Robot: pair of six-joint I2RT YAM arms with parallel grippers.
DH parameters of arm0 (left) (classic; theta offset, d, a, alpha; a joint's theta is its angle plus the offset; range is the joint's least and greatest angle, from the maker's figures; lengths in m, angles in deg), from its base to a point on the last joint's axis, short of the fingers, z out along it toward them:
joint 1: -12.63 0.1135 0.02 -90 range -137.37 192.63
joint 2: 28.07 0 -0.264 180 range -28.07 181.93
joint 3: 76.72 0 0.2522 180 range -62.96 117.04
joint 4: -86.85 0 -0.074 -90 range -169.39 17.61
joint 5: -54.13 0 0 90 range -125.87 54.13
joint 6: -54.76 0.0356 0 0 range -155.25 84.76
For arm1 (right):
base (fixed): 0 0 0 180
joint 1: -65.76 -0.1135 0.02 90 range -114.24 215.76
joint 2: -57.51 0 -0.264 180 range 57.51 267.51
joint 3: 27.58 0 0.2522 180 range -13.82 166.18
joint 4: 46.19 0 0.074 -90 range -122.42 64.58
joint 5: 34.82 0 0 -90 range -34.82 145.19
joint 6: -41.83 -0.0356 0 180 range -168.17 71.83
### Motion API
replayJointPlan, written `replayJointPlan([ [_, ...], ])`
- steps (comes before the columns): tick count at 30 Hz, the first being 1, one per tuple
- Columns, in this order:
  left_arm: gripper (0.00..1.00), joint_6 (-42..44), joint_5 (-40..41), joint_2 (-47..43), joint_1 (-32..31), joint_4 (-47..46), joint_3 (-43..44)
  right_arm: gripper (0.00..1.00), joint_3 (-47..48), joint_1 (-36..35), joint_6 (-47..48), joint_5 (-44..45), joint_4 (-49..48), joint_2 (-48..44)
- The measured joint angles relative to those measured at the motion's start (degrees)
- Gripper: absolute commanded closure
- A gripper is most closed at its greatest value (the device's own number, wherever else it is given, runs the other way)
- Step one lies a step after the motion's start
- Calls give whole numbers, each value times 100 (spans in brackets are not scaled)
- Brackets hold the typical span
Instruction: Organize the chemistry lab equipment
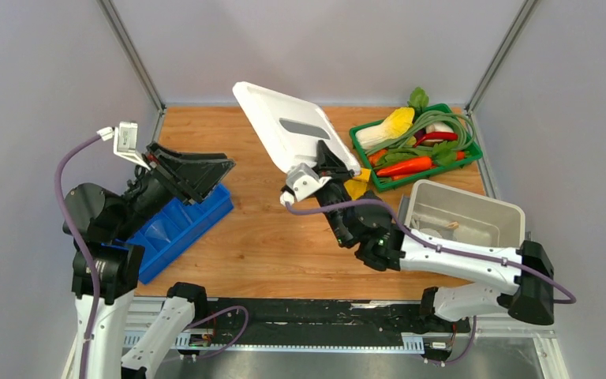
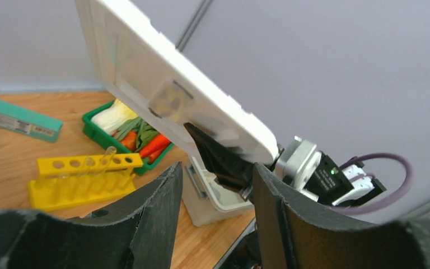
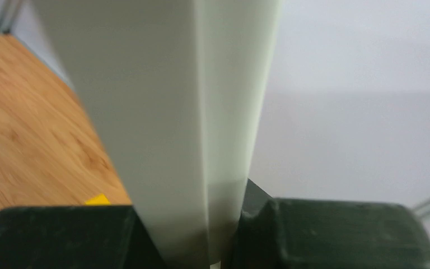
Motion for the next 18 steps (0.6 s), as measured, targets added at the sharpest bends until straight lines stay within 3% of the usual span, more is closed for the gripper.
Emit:
replayJointPlan([
  [5, 40, -326, -361, 483, -85, -748, 2, 95, -579, -470, 1113, 866, 251, -697],
  [10, 35, -437, -378, 1145, -713, -1128, 39, 95, -787, -763, 2179, 1617, 160, -914],
  [18, 33, -448, 9, 1722, -1572, -1215, 33, 96, -933, -997, 2935, 2465, -116, -835],
])
